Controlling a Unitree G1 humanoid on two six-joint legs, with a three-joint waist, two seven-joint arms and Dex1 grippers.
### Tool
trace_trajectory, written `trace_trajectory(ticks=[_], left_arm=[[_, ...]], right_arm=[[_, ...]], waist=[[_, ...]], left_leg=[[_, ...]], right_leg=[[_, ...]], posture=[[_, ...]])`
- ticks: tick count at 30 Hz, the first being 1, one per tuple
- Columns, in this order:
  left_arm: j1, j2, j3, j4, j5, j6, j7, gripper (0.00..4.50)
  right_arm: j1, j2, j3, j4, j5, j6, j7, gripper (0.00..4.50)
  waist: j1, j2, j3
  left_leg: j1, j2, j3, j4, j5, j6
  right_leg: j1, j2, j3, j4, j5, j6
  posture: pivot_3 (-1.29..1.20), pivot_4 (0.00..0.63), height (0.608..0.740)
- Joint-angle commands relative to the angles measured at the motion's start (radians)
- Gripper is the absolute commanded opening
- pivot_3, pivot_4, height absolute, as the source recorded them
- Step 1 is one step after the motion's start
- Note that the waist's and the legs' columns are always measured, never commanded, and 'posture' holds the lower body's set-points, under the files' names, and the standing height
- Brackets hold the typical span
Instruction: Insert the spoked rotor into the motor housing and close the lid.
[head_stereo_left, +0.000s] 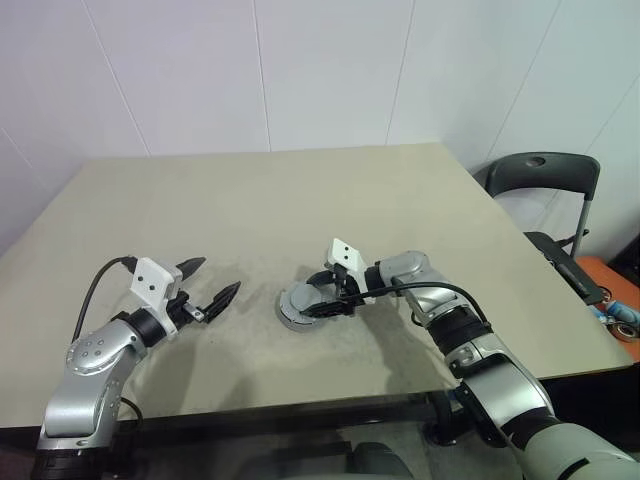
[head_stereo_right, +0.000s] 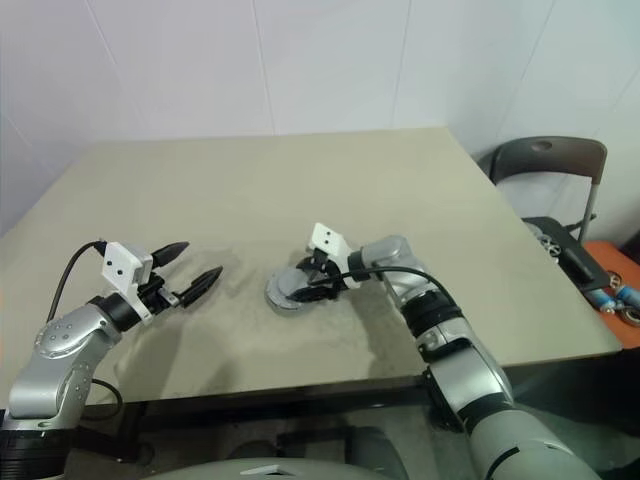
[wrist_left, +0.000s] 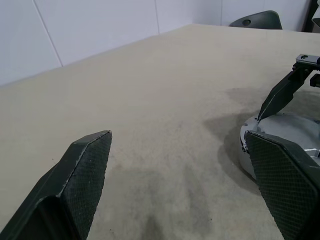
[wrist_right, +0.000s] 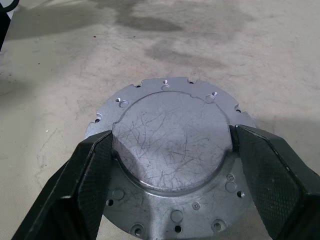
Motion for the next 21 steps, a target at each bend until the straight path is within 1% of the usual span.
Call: trace_trajectory(ticks=[1, 10, 21], left_arm=[[-0.019, 0.007, 0.01, -0.014, -0.003, -0.012, -0.002, 4.5], [-0.022, 0.006, 0.01, -0.01, -0.002, -0.014, -0.002, 4.5], [-0.02, 0.005, 0.01, -0.007, -0.002, -0.017, -0.005, 4.5]], right_arm=[[0.004, -0.012, -0.015, -0.015, 0.011, 0.013, 0.005, 3.47], [0.014, -0.019, -0.038, -0.061, 0.05, 0.026, 0.016, 3.47], [0.041, -0.033, -0.004, -0.056, 0.009, -0.019, 0.002, 3.47]], waist=[[0.0, 0.0, 0.0], [0.001, 0.0, 0.001], [0.001, 0.001, 0.001]], left_leg=[[0.0, 0.0, 0.0, 0.0, 0.0, 0.0], [-0.002, 0.0, 0.0, -0.002, 0.0, 0.0], [-0.002, 0.0, 0.0, -0.006, 0.0, 0.001]], right_leg=[[0.0, 0.0, 0.0, 0.0, 0.0, 0.0], [-0.001, 0.0, 0.0, -0.002, 0.0, 0.0], [-0.001, 0.0, 0.0, -0.006, 0.0, 0.0]], posture=[[0.0, 0.0, 0.74], [0.0, 0.0, 0.74], [0.0, 0.0, 0.74]])
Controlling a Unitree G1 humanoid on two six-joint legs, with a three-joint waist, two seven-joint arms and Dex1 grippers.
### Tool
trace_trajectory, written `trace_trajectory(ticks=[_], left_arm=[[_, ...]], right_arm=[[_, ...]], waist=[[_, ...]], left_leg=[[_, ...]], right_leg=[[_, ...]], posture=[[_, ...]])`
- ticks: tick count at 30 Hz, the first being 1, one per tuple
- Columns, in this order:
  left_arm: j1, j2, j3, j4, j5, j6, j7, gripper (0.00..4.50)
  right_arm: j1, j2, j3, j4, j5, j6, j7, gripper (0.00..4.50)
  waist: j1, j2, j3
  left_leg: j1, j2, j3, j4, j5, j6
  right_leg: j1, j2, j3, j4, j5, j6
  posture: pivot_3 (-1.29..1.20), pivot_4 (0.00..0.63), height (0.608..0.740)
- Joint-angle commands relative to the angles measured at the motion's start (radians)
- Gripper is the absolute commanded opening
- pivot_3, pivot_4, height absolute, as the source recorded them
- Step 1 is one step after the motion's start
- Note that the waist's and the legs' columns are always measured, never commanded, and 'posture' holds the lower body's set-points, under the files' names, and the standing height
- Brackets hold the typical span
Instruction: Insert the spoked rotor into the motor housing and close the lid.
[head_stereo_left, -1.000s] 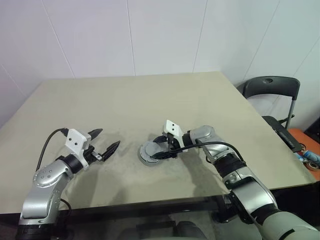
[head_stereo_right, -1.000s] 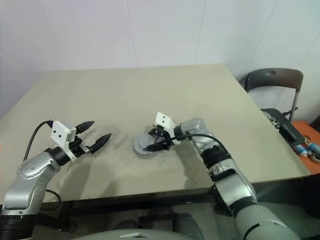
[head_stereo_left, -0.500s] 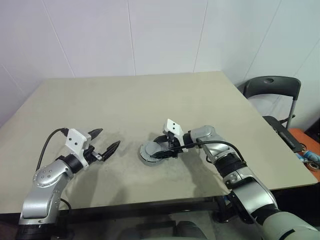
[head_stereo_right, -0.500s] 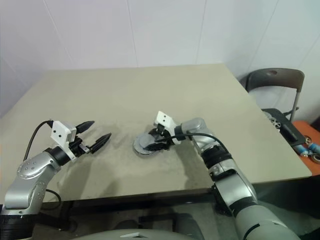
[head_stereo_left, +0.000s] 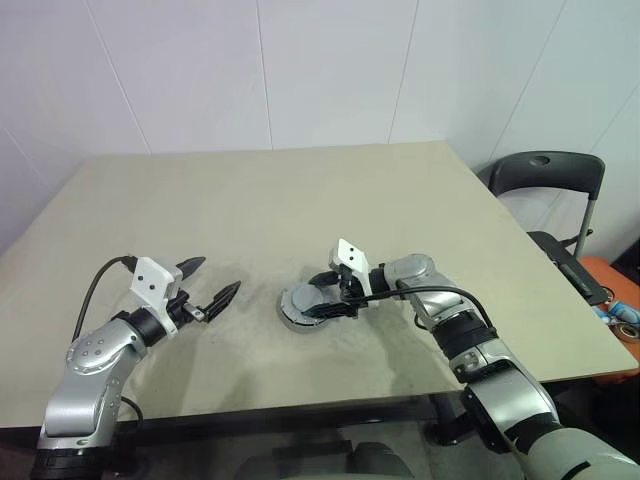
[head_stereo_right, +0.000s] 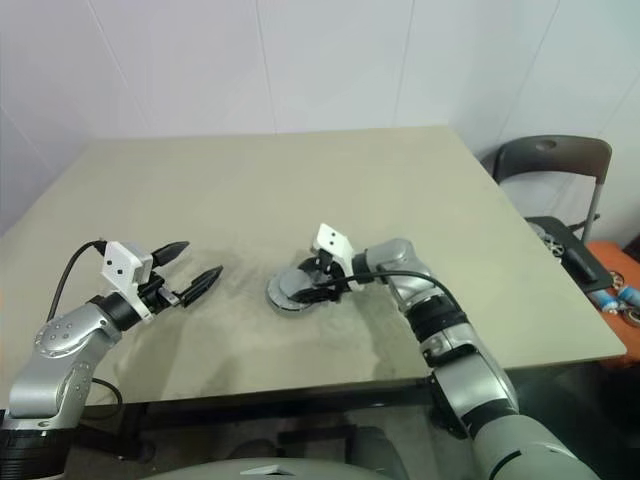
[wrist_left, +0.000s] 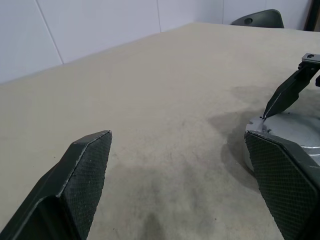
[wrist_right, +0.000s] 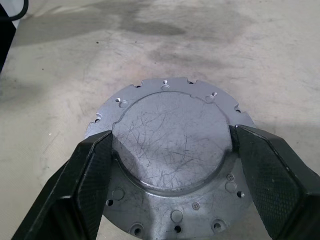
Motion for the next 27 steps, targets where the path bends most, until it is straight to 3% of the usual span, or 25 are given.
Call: trace_trajectory(ticks=[1, 27], left_arm=[[-0.018, 0.005, 0.009, -0.007, -0.002, -0.017, -0.003, 4.5], [-0.014, 0.003, 0.007, -0.022, -0.004, -0.009, 0.004, 4.5]], right_arm=[[0.005, -0.015, 0.011, -0.011, -0.018, -0.006, -0.006, 3.47], [0.021, -0.014, 0.075, 0.043, -0.084, -0.048, -0.053, 3.47]], waist=[[0.0, 0.0, 0.0], [-0.001, 0.0, -0.001]], left_leg=[[0.0, 0.0, 0.0, 0.0, 0.0, 0.0], [0.003, 0.0, 0.0, -0.002, 0.0, 0.0]], right_leg=[[0.0, 0.0, 0.0, 0.0, 0.0, 0.0], [0.002, 0.0, 0.0, -0.001, 0.0, 0.0]], posture=[[0.0, 0.0, 0.74], [0.0, 0.0, 0.74]])
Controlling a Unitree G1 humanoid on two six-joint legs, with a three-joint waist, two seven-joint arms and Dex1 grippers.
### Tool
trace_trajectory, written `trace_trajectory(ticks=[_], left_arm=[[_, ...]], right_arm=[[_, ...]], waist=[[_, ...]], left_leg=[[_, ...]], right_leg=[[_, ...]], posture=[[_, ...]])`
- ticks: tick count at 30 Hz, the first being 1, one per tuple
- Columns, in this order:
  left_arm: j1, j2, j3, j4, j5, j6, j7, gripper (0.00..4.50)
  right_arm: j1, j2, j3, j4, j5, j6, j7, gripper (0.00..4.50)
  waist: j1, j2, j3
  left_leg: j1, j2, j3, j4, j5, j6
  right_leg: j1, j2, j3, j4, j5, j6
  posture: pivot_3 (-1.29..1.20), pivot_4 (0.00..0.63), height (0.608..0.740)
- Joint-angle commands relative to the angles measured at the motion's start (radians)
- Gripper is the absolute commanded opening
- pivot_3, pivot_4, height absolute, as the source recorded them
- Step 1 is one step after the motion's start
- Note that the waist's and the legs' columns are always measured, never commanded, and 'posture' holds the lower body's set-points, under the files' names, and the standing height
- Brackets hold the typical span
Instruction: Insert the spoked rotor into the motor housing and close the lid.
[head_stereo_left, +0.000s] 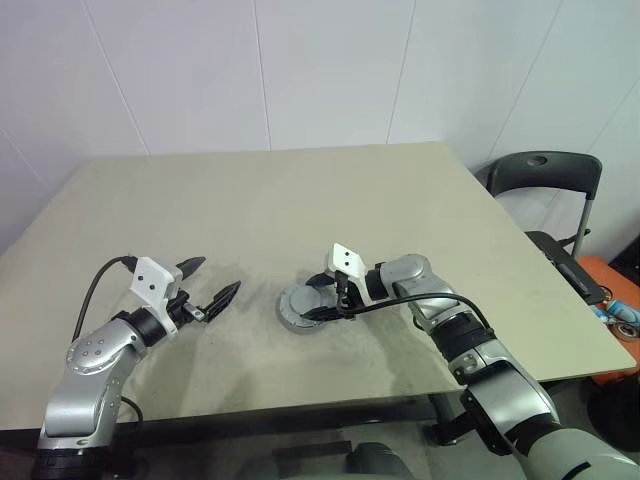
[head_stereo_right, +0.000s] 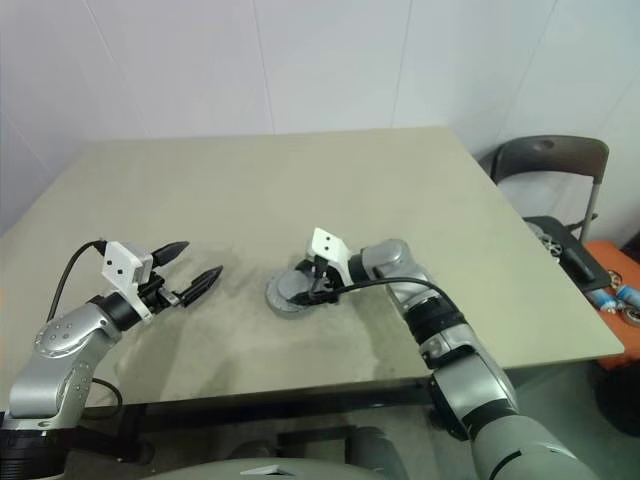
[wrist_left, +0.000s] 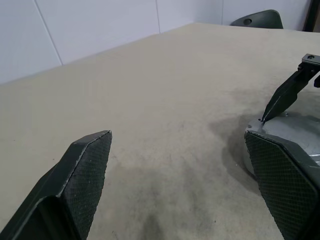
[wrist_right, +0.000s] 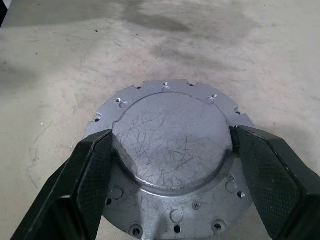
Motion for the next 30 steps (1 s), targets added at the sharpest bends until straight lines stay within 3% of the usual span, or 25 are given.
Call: trace_trajectory(ticks=[1, 7, 14, 18, 24, 28, 30], left_arm=[[-0.014, 0.003, 0.007, -0.022, -0.004, -0.009, 0.001, 4.5], [-0.025, 0.003, -0.008, -0.015, 0.004, -0.01, -0.003, 4.5], [-0.074, -0.014, -0.122, 0.013, 0.048, -0.006, -0.026, 4.5], [-0.137, -0.048, -0.223, 0.035, 0.062, 0.03, -0.05, 3.65], [-0.199, -0.073, -0.309, 0.103, 0.123, 0.032, -0.054, 1.61], [-0.21, -0.088, -0.304, 0.117, 0.111, 0.064, -0.045, 0.23], [-0.211, -0.094, -0.297, 0.122, 0.107, 0.088, -0.038, 0.02]], right_arm=[[0.019, -0.013, 0.03, 0.042, -0.054, 0.016, -0.028, 3.47], [0.021, -0.016, 0.036, 0.05, -0.058, 0.018, -0.024, 3.47], [0.017, -0.013, 0.037, 0.056, -0.057, 0.019, -0.021, 3.47], [0.014, -0.013, 0.034, 0.053, -0.054, 0.023, -0.02, 3.47], [0.018, -0.008, 0.033, 0.044, -0.051, 0.029, -0.025, 3.47], [0.02, -0.008, 0.032, 0.038, -0.051, 0.031, -0.028, 3.47], [0.019, -0.01, 0.03, 0.037, -0.05, 0.033, -0.027, 3.47]], waist=[[0.0, 0.0, 0.0], [0.0, 0.0, 0.0], [0.0, 0.0, -0.001], [0.0, 0.0, -0.001], [0.0, 0.002, -0.002], [0.0, 0.002, -0.002], [0.0, 0.002, -0.002]], left_leg=[[0.0, 0.0, 0.0, 0.0, 0.0, 0.0], [0.0, 0.0, 0.0, 0.0, 0.0, 0.0], [0.001, 0.0, 0.0, 0.0, 0.0, 0.0], [0.001, 0.0, 0.0, 0.0, 0.0, 0.0], [0.001, 0.0, 0.0, 0.0, 0.0, 0.0], [0.001, 0.0, 0.0, 0.0, 0.0, 0.0], [0.001, 0.0, 0.0, 0.001, 0.0, 0.0]], right_leg=[[0.0, 0.0, 0.0, 0.0, 0.0, 0.0], [0.0, 0.0, 0.0, 0.0, 0.0, 0.0], [0.001, 0.0, 0.0, 0.0, 0.0, 0.0], [0.001, 0.0, 0.0, 0.0, 0.0, 0.0], [0.001, 0.001, 0.0, 0.0, 0.0, 0.0], [0.001, 0.001, 0.0, 0.0, 0.0, 0.0], [0.001, 0.001, 0.0, 0.0, 0.0, 0.0]], posture=[[0.0, 0.0, 0.74], [0.0, 0.0, 0.74], [0.0, 0.0, 0.74], [0.0, 0.0, 0.74], [0.0, 0.0, 0.74], [0.0, 0.0, 0.74], [0.0, 0.0, 0.74]])
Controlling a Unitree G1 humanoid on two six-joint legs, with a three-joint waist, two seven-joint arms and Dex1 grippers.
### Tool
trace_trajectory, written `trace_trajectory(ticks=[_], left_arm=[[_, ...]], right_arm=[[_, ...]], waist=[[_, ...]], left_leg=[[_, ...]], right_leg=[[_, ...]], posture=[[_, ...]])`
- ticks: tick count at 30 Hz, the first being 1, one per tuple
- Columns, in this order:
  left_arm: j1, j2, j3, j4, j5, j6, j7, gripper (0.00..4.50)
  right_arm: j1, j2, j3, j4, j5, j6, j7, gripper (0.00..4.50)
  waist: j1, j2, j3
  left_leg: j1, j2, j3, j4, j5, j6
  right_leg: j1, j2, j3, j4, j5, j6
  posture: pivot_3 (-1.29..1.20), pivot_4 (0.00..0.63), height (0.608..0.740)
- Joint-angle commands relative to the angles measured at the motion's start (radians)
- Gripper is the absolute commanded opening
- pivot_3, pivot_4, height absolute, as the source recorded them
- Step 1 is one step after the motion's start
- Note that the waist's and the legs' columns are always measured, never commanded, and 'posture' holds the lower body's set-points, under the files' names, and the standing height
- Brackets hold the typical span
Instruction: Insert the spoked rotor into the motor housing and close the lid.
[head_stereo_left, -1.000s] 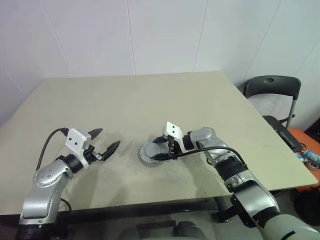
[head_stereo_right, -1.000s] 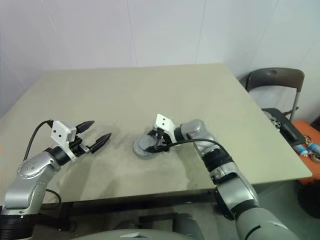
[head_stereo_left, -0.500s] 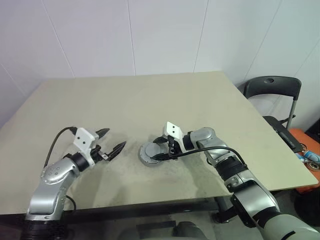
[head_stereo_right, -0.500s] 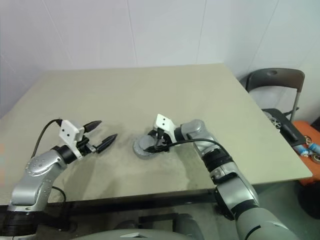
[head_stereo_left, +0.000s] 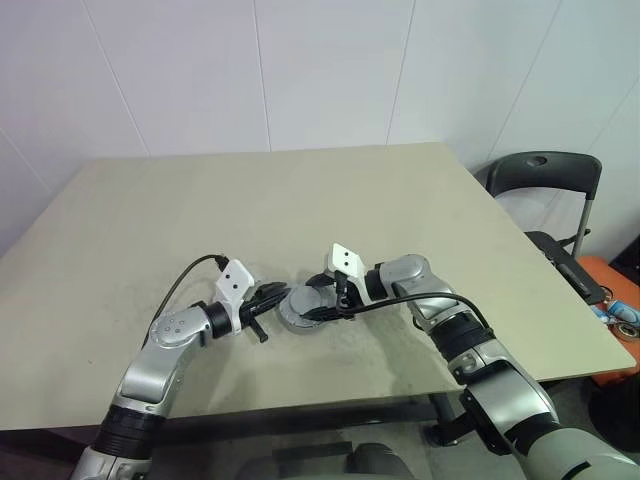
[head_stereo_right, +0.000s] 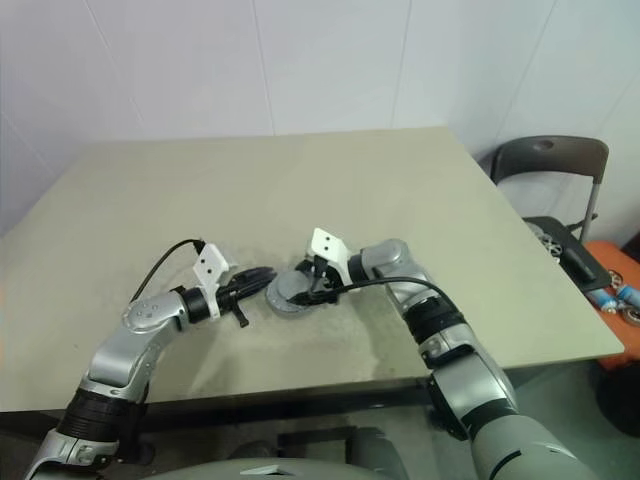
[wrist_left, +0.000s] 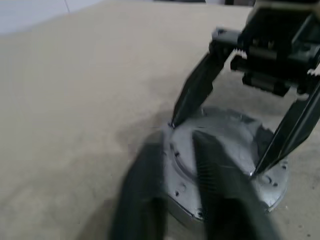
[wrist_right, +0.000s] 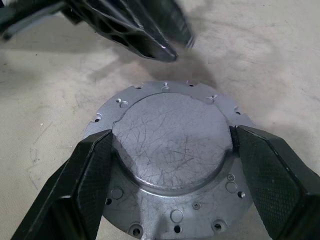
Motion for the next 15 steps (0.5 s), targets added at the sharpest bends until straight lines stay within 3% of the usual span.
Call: trace_trajectory(ticks=[1, 15], left_arm=[[-0.021, -0.007, 0.016, -0.001, -0.011, 0.027, 0.009, 0.0], [-0.007, 0.01, -0.065, 0.013, 0.067, 0.113, 0.009, 0.0]], right_arm=[[0.021, -0.013, 0.029, 0.03, -0.05, 0.026, -0.025, 3.47], [0.017, -0.022, 0.032, 0.027, -0.048, 0.027, -0.012, 3.47]], waist=[[0.0, 0.0, 0.0], [0.001, 0.001, -0.001]], left_leg=[[0.0, 0.0, 0.0, 0.0, 0.0, 0.0], [0.001, 0.0, 0.0, 0.0, 0.0, 0.0]], right_leg=[[0.0, 0.0, 0.0, 0.0, 0.0, 0.0], [0.001, 0.0, 0.0, 0.0, 0.0, 0.0]], posture=[[0.0, 0.0, 0.74], [0.0, 0.0, 0.74]])
